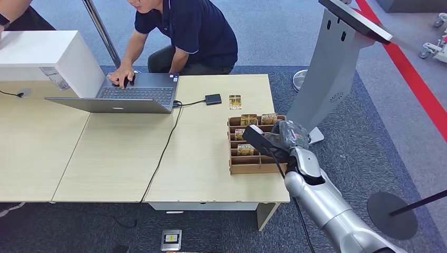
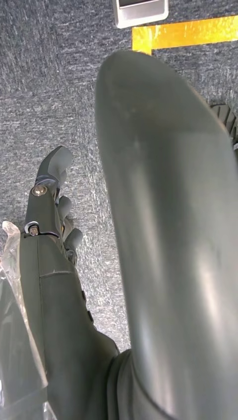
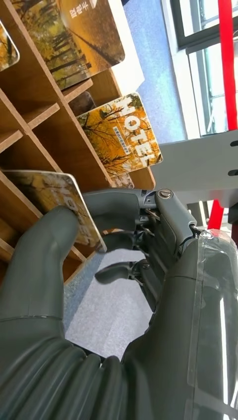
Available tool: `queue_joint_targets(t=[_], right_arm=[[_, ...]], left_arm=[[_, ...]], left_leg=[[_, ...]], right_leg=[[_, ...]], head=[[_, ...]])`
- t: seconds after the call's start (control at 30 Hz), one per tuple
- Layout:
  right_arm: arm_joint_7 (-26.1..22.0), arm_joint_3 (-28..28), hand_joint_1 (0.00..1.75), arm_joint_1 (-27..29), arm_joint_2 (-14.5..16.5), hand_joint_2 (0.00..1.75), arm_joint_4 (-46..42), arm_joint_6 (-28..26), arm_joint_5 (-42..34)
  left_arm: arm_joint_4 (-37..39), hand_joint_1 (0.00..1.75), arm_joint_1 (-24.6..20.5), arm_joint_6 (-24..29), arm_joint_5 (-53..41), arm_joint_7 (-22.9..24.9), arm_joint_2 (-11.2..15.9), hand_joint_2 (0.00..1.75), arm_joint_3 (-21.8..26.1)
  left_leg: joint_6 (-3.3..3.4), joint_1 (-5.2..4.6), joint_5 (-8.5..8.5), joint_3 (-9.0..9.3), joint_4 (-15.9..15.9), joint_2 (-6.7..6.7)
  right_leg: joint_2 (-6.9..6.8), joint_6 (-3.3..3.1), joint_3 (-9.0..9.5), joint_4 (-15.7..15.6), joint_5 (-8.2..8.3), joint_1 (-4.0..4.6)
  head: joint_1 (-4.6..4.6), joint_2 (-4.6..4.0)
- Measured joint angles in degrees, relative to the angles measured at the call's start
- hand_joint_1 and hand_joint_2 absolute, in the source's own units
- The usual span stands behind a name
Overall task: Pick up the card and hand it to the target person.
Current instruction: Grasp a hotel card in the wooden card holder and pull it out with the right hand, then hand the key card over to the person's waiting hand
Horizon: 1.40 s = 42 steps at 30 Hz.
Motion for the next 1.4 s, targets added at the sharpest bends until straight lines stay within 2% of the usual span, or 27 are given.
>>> queue_joint_targets(t=[1.4], right_arm=[[-2.8, 0.5, 1.71, -1.9, 1.2, 1.75, 2.0, 1.0, -1.0]], left_arm=[[0.0, 0.0, -0.6, -0.2, -0.7, 0.5, 0.0, 1.75, 0.0]], left_leg=[[-0.01, 0.0, 0.02, 0.0, 0.0, 0.01]], right_leg=[[0.0, -0.01, 0.0, 0.0, 0.01, 0.0]], head=[[-0.02, -0.01]])
